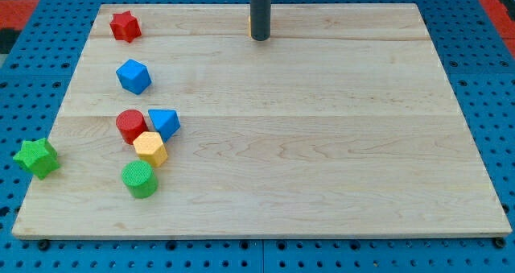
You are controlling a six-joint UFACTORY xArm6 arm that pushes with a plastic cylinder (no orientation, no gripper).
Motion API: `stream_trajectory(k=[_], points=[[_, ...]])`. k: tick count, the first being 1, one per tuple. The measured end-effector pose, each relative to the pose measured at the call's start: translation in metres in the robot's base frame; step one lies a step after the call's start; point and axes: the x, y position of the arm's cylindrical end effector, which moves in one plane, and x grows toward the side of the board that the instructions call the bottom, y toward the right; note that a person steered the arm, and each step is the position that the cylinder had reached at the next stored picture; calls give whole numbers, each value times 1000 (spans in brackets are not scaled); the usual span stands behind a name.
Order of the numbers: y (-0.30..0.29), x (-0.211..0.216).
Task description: Push the green circle to the top right corner of the board
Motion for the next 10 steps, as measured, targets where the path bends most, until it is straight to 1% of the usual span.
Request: stream_trajectory(k=[1,3,4,5,6,8,9,10], points=[[-11,-3],[-57,-3],[-70,0],[-76,63],[-67,134],[-70,248],[-65,320],[-104,347]])
